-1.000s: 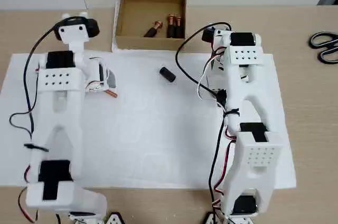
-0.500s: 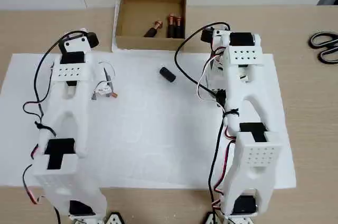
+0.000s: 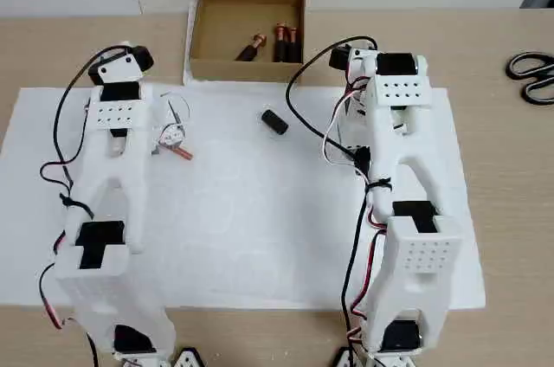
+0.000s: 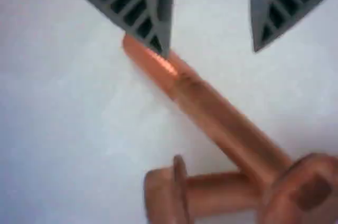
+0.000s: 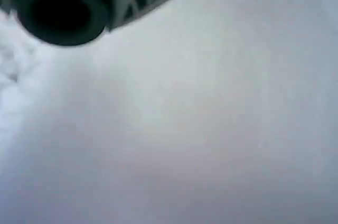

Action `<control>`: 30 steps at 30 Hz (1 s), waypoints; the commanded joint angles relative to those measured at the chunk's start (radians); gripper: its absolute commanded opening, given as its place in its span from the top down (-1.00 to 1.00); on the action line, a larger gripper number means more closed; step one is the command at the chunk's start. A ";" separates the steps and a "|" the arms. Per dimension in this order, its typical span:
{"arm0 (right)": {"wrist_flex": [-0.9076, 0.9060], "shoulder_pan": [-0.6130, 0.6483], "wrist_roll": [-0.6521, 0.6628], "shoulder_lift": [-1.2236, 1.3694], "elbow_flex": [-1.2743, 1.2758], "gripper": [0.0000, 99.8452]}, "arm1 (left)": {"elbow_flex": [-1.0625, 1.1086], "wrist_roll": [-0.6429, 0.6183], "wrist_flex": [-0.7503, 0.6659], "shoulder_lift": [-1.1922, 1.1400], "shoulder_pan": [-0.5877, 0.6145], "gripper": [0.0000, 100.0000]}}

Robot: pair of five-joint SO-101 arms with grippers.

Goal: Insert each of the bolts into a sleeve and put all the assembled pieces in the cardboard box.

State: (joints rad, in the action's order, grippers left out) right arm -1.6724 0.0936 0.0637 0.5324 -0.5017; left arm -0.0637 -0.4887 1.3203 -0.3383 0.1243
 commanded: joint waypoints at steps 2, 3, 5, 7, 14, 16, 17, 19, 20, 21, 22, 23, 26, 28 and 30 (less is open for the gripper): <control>-0.005 -0.004 0.008 -0.070 -0.003 0.99 | -0.041 -0.084 -0.043 0.008 -0.014 0.81; -0.005 -0.004 0.008 -0.070 -0.003 0.99 | -0.041 -0.104 -0.052 0.008 -0.015 0.81; -0.007 -0.004 0.006 -0.070 -0.003 0.99 | -0.039 -0.149 -0.066 0.008 -0.015 0.81; -0.007 -0.004 0.006 -0.070 -0.003 0.99 | -0.038 -0.178 -0.074 0.006 -0.015 0.81; -0.008 -0.004 0.005 -0.070 -0.003 0.99 | -0.036 -0.190 -0.071 -0.035 -0.009 0.81; -0.008 -0.004 0.005 -0.070 -0.003 0.99 | -0.038 -0.192 -0.071 -0.081 -0.009 0.81; -0.008 -0.004 0.005 -0.070 -0.003 0.99 | -0.041 -0.192 -0.071 -0.100 -0.009 0.81; -0.008 -0.005 0.003 -0.070 -0.003 0.99 | -0.050 -0.218 -0.072 -0.127 -0.009 0.81; -0.008 -0.007 0.003 -0.070 -0.003 0.99 | -0.059 -0.232 -0.068 -0.137 -0.009 0.81; -0.008 -0.007 0.005 -0.070 -0.003 0.99 | -0.067 -0.238 -0.066 -0.140 -0.009 0.81; -0.008 -0.008 0.005 -0.070 -0.003 0.99 | -0.070 -0.239 -0.066 -0.141 -0.009 0.81; -0.008 -0.008 0.005 -0.070 -0.003 0.99 | -0.070 -0.239 -0.068 -0.138 -0.009 0.81; -0.008 -0.008 0.005 -0.070 -0.003 0.99 | -0.070 -0.239 -0.066 -0.137 -0.009 0.81; -0.008 -0.008 0.005 -0.070 -0.003 0.99 | -0.070 -0.241 -0.064 -0.138 -0.009 0.83; -0.008 -0.008 0.006 -0.070 -0.003 0.99 | -0.070 -0.239 -0.064 -0.135 -0.009 0.92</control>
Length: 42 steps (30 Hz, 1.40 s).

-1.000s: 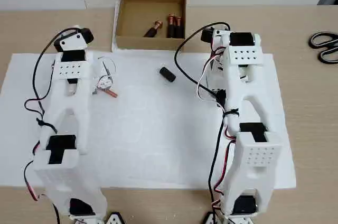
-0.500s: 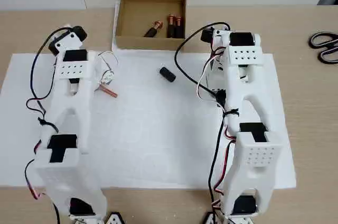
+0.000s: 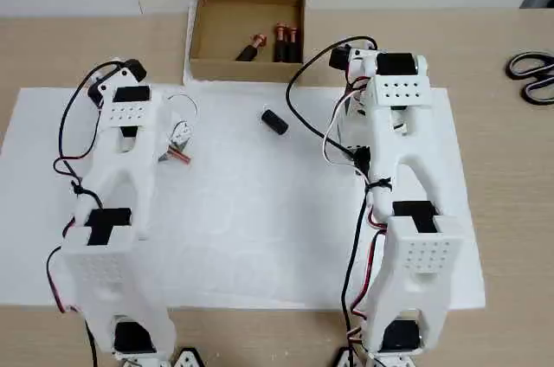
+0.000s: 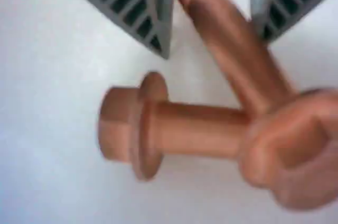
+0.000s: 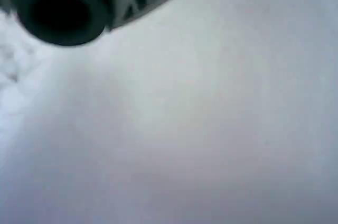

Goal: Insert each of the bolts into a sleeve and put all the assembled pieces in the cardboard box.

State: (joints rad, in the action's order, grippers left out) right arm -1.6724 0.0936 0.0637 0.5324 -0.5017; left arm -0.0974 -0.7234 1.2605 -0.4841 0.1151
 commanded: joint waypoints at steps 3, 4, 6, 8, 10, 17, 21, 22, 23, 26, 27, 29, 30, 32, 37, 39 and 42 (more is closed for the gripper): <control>-0.007 -0.008 0.006 -0.070 -0.003 0.99 | -0.036 -0.003 -0.005 0.012 0.000 0.98; -0.007 -0.008 0.006 -0.070 -0.003 0.99 | -0.036 -0.003 0.003 0.012 0.000 0.99; -0.005 -0.008 0.006 -0.070 -0.003 0.99 | -0.038 -0.003 0.017 0.012 -0.002 0.99; -0.005 -0.008 0.006 -0.068 -0.003 0.99 | -0.038 -0.003 0.021 0.012 -0.005 0.99; -0.004 -0.008 0.006 -0.068 -0.003 0.99 | -0.050 -0.002 0.044 0.014 -0.006 0.99; -0.004 -0.010 0.008 -0.068 -0.003 0.99 | -0.263 0.081 0.245 0.014 -0.006 0.99; -0.004 -0.010 0.008 -0.068 -0.003 0.99 | -0.432 0.157 0.377 0.014 -0.003 0.99; -0.004 -0.010 0.008 -0.068 -0.003 0.99 | -0.470 0.183 0.410 0.014 -0.003 0.99; -0.004 -0.010 0.008 -0.068 -0.003 0.99 | -0.507 0.215 0.442 0.014 -0.003 0.99; -0.004 -0.010 0.008 -0.068 -0.003 0.99 | -0.549 0.364 0.494 0.014 -0.006 0.99; -0.004 -0.010 0.008 -0.068 -0.003 0.99 | -0.535 0.437 0.494 0.014 -0.008 0.99; -0.004 -0.010 0.008 -0.068 -0.003 0.99 | -0.493 0.600 0.494 0.014 -0.008 0.99; -0.004 -0.010 0.008 -0.068 -0.003 0.99 | -0.469 0.671 0.494 0.014 -0.006 0.99; -0.004 -0.010 0.008 -0.068 -0.003 0.99 | -0.417 0.798 0.494 0.014 -0.009 0.99; -0.004 -0.010 0.008 -0.068 -0.003 0.99 | -0.341 0.924 0.494 0.081 -0.037 0.99; -0.004 -0.010 0.008 -0.068 -0.003 0.99 | -0.309 0.922 0.494 0.163 -0.052 0.99; -0.002 -0.010 0.006 -0.068 -0.003 0.99 | -0.239 0.902 0.494 0.310 -0.063 0.99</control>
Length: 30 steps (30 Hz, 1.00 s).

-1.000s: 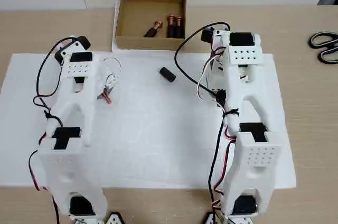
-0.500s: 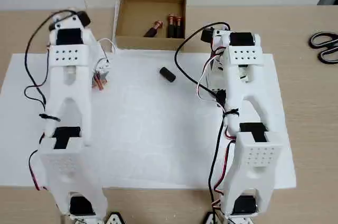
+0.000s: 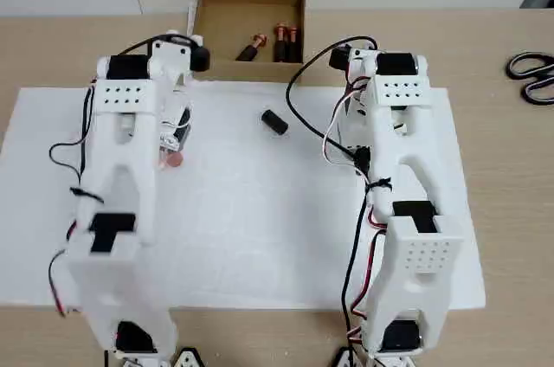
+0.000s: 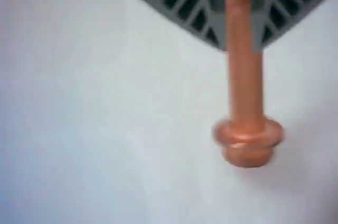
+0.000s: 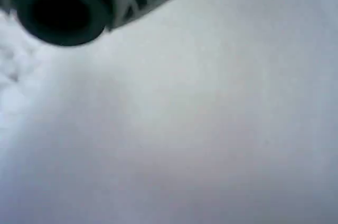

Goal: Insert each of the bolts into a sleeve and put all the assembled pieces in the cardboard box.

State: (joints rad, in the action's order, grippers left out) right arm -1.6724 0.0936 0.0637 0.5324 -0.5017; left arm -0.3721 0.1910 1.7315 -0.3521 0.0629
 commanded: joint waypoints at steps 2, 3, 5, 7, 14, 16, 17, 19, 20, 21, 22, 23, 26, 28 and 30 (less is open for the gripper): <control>-0.002 -0.010 0.006 -0.068 -0.003 0.99 | 0.111 -0.026 0.023 0.276 -0.011 0.99; -0.002 -0.010 0.006 -0.068 -0.003 0.99 | 0.157 -0.026 0.023 0.319 -0.011 0.99; -0.002 -0.010 0.006 -0.068 -0.003 0.99 | 0.259 -0.028 0.021 0.390 -0.011 0.99; -0.002 -0.010 0.006 -0.068 -0.003 0.99 | 0.343 -0.023 0.021 0.439 -0.011 0.99; -0.002 -0.004 0.002 -0.068 -0.003 0.99 | 0.535 0.061 -0.152 0.399 0.018 0.99; -0.004 -0.004 0.002 -0.068 -0.003 0.99 | 0.547 0.057 -0.199 0.344 0.020 0.99; -0.005 -0.004 0.002 -0.068 -0.003 0.99 | 0.544 0.052 -0.213 0.311 0.017 0.97; -0.007 -0.005 0.002 -0.068 -0.003 0.99 | 0.521 0.040 -0.232 0.241 0.018 0.89; -0.007 -0.005 0.002 -0.068 -0.003 0.99 | 0.506 0.035 -0.235 0.204 0.018 0.86; -0.008 -0.005 0.002 -0.068 -0.002 0.99 | 0.483 0.034 -0.235 0.170 0.018 0.83; -0.008 -0.005 0.002 -0.068 -0.002 0.99 | 0.460 0.032 -0.235 0.138 0.018 0.83; -0.008 -0.005 0.002 -0.068 -0.002 0.99 | 0.440 0.032 -0.235 0.112 0.018 0.83; -0.008 -0.005 0.002 -0.068 -0.002 0.99 | 0.387 0.032 -0.233 0.040 0.018 0.83; -0.008 -0.005 0.002 -0.068 -0.002 0.99 | 0.358 0.032 -0.233 0.002 0.018 0.83; -0.007 -0.005 0.002 -0.068 -0.002 0.99 | 0.331 0.032 -0.233 -0.026 0.018 0.83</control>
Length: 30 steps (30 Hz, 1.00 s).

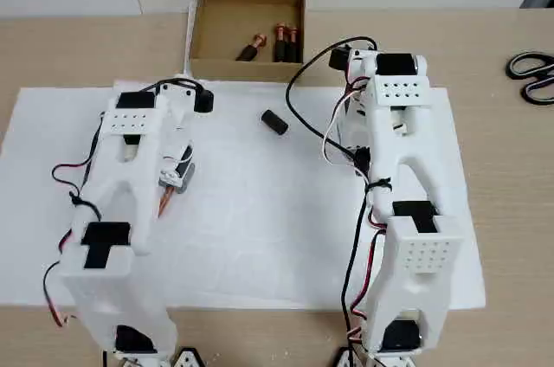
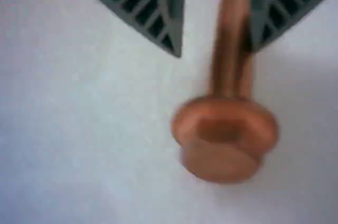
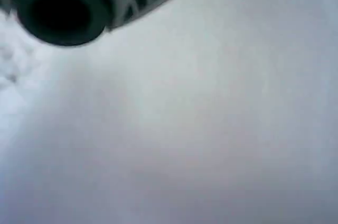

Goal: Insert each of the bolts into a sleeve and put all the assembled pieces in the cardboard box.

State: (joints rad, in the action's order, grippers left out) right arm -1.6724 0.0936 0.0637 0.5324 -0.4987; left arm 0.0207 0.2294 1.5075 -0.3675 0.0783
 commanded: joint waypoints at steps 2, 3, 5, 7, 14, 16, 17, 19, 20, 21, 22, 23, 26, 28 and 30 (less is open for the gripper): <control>-0.007 -0.007 0.002 -0.068 -0.005 0.99 | -0.090 -0.008 -0.009 -0.026 0.003 0.83; -0.005 -0.007 0.002 -0.068 -0.005 0.99 | -0.101 -0.008 -0.009 -0.031 0.003 0.83; -0.005 -0.007 0.002 -0.068 -0.005 0.99 | -0.114 -0.008 -0.009 -0.043 0.003 0.83; -0.005 -0.007 0.002 -0.068 -0.005 0.99 | -0.114 -0.008 -0.011 -0.044 0.003 0.83; -0.002 -0.004 0.002 -0.068 -0.005 0.99 | -0.114 -0.008 -0.025 -0.046 0.002 0.83; -0.002 -0.004 0.002 -0.068 -0.005 0.99 | -0.111 -0.008 -0.040 -0.046 0.002 0.83; -0.002 -0.004 0.002 -0.068 -0.005 0.99 | -0.111 -0.008 -0.044 -0.046 0.002 0.83; -0.002 -0.004 0.002 -0.068 -0.005 0.99 | -0.111 -0.009 -0.046 -0.046 0.000 0.83; -0.002 -0.004 0.002 -0.068 -0.005 0.99 | -0.111 -0.009 -0.046 -0.046 -0.002 0.83; -0.002 -0.004 0.002 -0.068 -0.005 0.99 | -0.111 -0.017 -0.046 -0.046 -0.002 0.83; -0.002 -0.004 0.002 -0.068 -0.005 0.99 | -0.111 -0.023 -0.046 -0.046 -0.002 0.83; -0.002 -0.004 0.002 -0.068 -0.005 0.99 | -0.111 -0.025 -0.046 -0.046 -0.002 0.83; -0.002 -0.004 0.000 -0.068 -0.005 0.99 | -0.111 -0.028 -0.046 -0.046 -0.003 0.83; -0.004 -0.004 0.000 -0.068 -0.005 0.99 | -0.110 -0.028 -0.046 -0.048 -0.003 0.86; -0.004 -0.004 0.000 -0.068 -0.005 0.99 | -0.110 -0.029 -0.046 -0.063 -0.003 0.89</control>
State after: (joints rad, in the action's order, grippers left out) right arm -1.6724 0.0936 0.0637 0.5324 -0.4987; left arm -0.0545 0.2110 1.4737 -0.4258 0.0783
